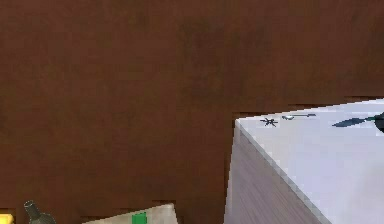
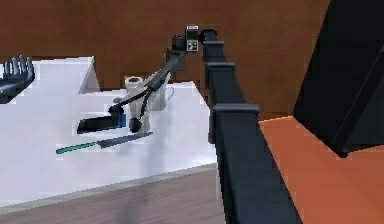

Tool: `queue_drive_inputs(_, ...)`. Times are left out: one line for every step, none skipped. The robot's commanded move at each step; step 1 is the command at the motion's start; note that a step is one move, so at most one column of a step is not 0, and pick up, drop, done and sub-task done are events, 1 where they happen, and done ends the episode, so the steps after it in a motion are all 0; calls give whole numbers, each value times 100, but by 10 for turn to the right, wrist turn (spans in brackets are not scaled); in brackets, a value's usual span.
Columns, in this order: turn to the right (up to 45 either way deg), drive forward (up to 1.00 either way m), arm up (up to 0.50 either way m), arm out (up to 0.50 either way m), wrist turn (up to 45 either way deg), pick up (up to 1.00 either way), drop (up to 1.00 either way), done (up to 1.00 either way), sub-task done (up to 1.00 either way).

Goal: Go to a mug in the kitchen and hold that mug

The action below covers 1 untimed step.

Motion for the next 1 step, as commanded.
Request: queue_drive_inputs(0, 0, 0, 0, 450, 0, 0, 0, 0)
